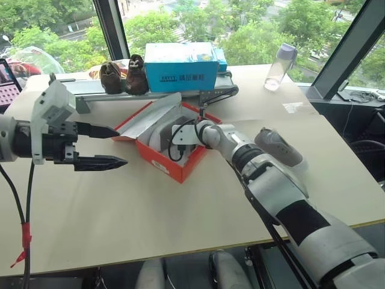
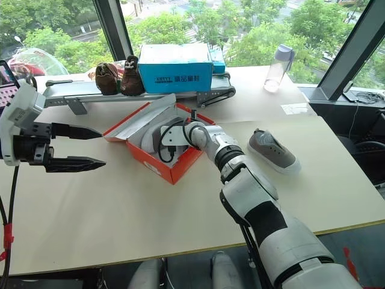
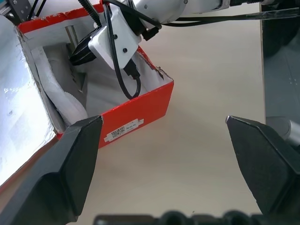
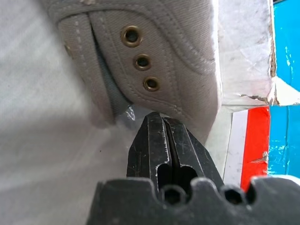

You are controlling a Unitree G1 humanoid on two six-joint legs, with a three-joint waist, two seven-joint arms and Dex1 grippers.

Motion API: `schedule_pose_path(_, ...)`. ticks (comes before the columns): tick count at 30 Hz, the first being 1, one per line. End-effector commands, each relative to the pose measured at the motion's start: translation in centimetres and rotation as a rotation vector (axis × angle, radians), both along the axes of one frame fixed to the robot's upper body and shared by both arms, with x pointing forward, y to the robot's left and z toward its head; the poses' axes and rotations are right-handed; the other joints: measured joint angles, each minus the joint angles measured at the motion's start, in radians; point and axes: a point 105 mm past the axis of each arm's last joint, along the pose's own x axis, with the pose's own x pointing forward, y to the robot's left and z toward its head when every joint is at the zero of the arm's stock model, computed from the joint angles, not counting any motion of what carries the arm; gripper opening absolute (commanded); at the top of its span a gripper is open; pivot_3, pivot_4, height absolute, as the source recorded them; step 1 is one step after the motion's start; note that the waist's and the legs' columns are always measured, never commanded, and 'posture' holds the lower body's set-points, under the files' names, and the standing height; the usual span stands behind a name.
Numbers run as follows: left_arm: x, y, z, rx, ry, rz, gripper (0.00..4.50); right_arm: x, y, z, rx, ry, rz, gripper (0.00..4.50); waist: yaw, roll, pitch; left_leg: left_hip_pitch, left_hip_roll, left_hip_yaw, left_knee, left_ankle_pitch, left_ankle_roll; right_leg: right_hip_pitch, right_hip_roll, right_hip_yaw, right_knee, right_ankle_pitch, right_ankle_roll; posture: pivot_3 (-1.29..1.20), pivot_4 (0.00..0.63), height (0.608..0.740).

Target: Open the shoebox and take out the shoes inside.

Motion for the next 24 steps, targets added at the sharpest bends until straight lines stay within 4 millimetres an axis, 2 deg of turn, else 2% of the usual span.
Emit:
schedule_pose_path(1, -0.4, -0.4, 1.1, 0.013, -0.047, -0.017, 4.50, -0.7, 0.7, 0.2, 0.105, 0.144, 0.037, 0.07, 0.000, 0.000, 0.000, 0.000, 0.000, 0.000, 0.000, 0.000, 0.000, 0.000, 0.000, 0.000, 0.000, 0.000, 0.000, 0.00, 0.150, 0.740)
schedule_pose_path(4, -0.3, -0.4, 1.0, 0.015, -0.047, -0.017, 4.50, -1.2, 1.0, 0.4, 0.181, 0.232, 0.068, 0.73, 0.000, 0.000, 0.000, 0.000, 0.000, 0.000, 0.000, 0.000, 0.000, 0.000, 0.000, 0.000, 0.000, 0.000, 0.000, 0.00, 0.150, 0.740)
schedule_pose_path(12, 0.0, -0.5, 1.0, 0.020, -0.052, -0.022, 4.50, -3.0, 3.1, 0.7, 0.361, 0.449, 0.172, 3.43, -0.005, 0.000, 0.000, 0.001, 0.000, 0.000, 0.000, 0.000, 0.000, 0.001, 0.000, 0.000, 0.000, 0.000, 0.000, 0.00, 0.150, 0.740)
schedule_pose_path(16, 0.1, -0.5, 1.0, 0.023, -0.052, -0.026, 4.50, -3.4, 3.1, 1.1, 0.477, 0.579, 0.180, 3.43, -0.005, 0.000, 0.000, 0.003, 0.000, 0.000, -0.001, 0.000, 0.000, 0.001, 0.001, 0.000, 0.001, 0.000, 0.000, 0.00, 0.150, 0.740)
schedule_pose_path(19, 0.2, -0.5, 1.0, 0.027, -0.054, -0.028, 4.50, -2.8, 1.6, 1.2, 0.509, 0.629, 0.124, 3.43, -0.001, 0.000, 0.000, 0.003, 0.000, 0.000, -0.001, 0.000, 0.000, 0.002, 0.001, 0.000, 0.000, 0.000, 0.000, 0.00, 0.150, 0.740)
schedule_pose_path(24, 0.3, -0.7, 1.1, 0.027, -0.055, -0.034, 4.50, -1.3, -0.8, 3.1, 0.411, 0.472, 0.074, 3.43, 0.010, 0.000, 0.000, 0.003, 0.000, 0.000, -0.001, 0.000, 0.000, 0.002, 0.001, 0.000, 0.000, -0.001, 0.001, 0.00, 0.150, 0.740)
